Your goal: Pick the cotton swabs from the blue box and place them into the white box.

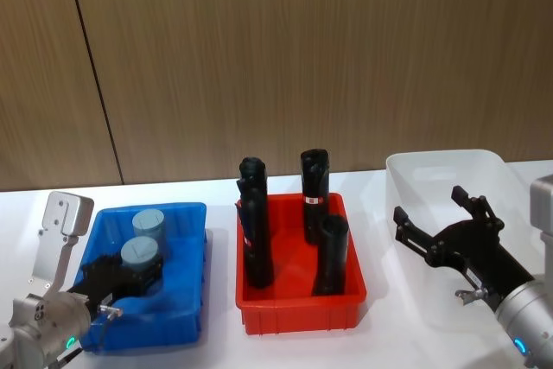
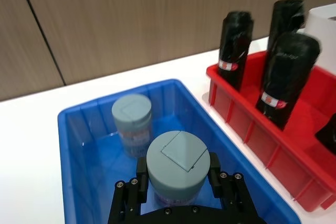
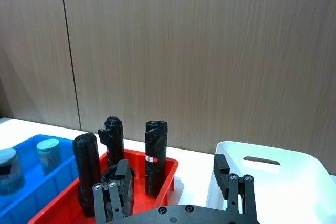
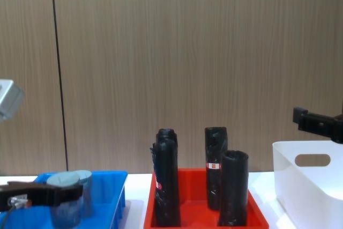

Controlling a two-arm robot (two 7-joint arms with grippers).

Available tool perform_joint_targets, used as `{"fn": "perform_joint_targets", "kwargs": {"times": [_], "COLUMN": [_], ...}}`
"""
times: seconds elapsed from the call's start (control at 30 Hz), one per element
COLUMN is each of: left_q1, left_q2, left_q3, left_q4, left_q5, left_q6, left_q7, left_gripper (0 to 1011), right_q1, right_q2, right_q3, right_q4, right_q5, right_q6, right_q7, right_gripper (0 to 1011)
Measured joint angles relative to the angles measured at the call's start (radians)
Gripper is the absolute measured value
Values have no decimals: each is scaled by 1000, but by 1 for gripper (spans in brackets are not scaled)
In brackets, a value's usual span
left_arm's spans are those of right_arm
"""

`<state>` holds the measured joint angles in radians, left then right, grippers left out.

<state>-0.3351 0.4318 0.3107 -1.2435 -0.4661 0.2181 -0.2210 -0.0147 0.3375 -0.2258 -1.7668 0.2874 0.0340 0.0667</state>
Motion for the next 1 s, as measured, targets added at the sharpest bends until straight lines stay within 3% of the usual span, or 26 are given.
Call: {"fn": "perform_joint_targets", "kwargs": {"times": [0.57, 1.0], "left_q1": [34, 32], "left_q2": [55, 84], "left_q3": [-25, -37], "left_q4": [-136, -197], "left_q5": [29, 9], "left_q6": [-99, -150], "left_q7": [-142, -333], "left_gripper": [671, 671], "right_q1": [0, 0], "right_q2": [0, 0], "right_q3": [0, 0], "right_q4": [0, 0], "right_q5": [0, 0], "right_q6": [0, 0], "right_q7": [0, 0], "right_gripper": [1002, 1002]}}
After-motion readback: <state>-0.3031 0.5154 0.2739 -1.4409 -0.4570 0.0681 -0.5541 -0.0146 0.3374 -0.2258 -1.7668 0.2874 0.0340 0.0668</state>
